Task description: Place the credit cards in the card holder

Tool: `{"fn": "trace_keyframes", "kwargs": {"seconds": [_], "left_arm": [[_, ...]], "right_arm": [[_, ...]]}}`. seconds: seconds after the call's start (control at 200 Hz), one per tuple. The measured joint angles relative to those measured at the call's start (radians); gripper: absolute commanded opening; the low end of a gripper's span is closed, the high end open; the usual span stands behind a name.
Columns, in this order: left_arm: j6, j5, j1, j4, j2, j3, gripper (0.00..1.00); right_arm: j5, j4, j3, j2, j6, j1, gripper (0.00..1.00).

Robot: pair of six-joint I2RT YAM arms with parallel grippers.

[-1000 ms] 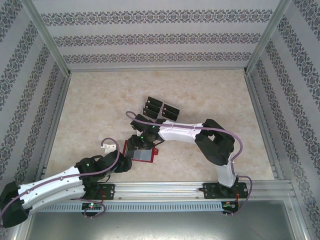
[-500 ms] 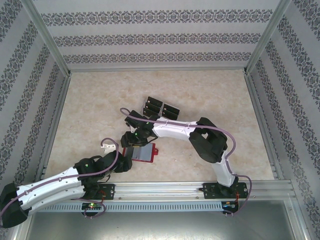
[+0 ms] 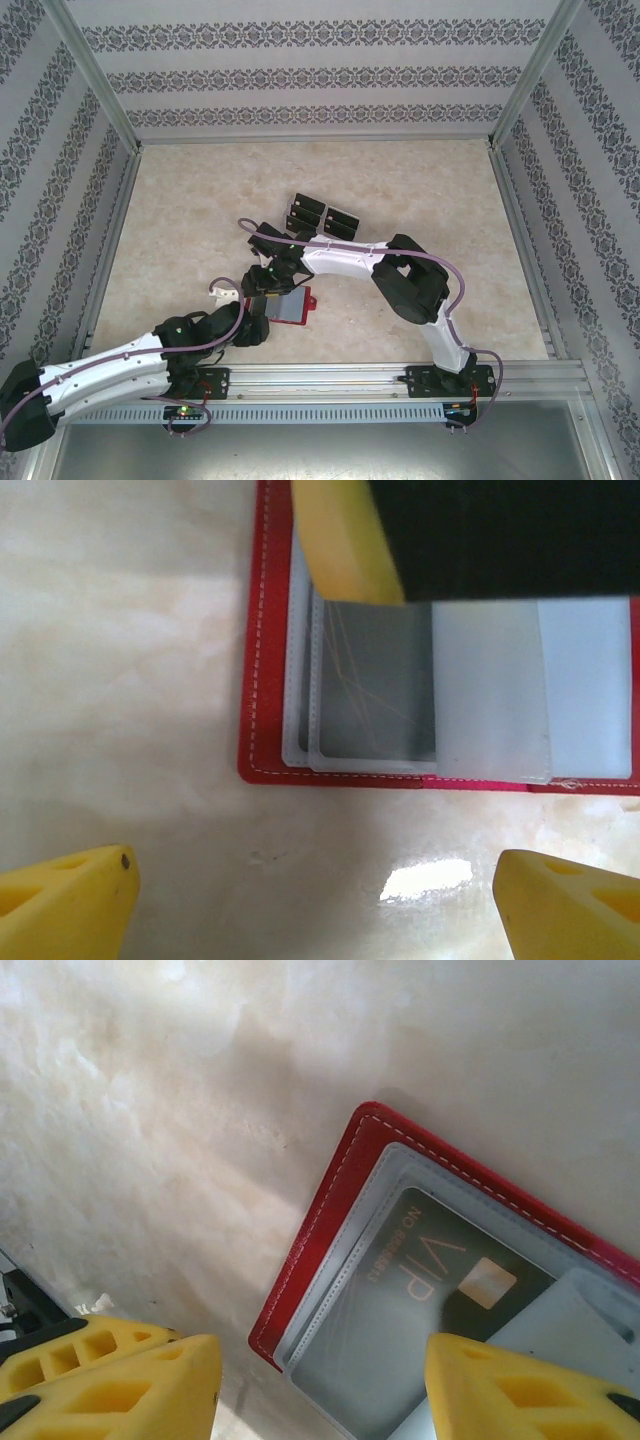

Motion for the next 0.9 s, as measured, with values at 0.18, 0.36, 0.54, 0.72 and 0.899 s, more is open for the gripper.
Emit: {"fn": "trace_keyframes", "kwargs": {"seconds": [0.18, 0.36, 0.54, 0.72, 0.899], "left_arm": [[0.014, 0.0, -0.007, 0.025, 0.012, -0.001, 0.92], [0.021, 0.0, -0.014, 0.058, 0.048, -0.01, 0.92], [0.024, -0.003, -0.024, 0.095, 0.086, -0.01, 0.93], [0.024, -0.03, -0.024, 0.128, 0.12, -0.01, 0.94], [0.01, -0.089, -0.024, 0.131, 0.165, -0.009, 0.94]], "right_arm": [[-0.003, 0.0, 0.003, 0.003, 0.0, 0.0, 0.57], [-0.004, 0.0, 0.003, 0.006, 0.0, 0.0, 0.56], [-0.005, 0.001, 0.003, 0.006, 0.0, 0.0, 0.57], [-0.005, 0.0, 0.003, 0.006, 0.0, 0.0, 0.57], [-0.006, 0.0, 0.003, 0.006, 0.0, 0.0, 0.57]]}}
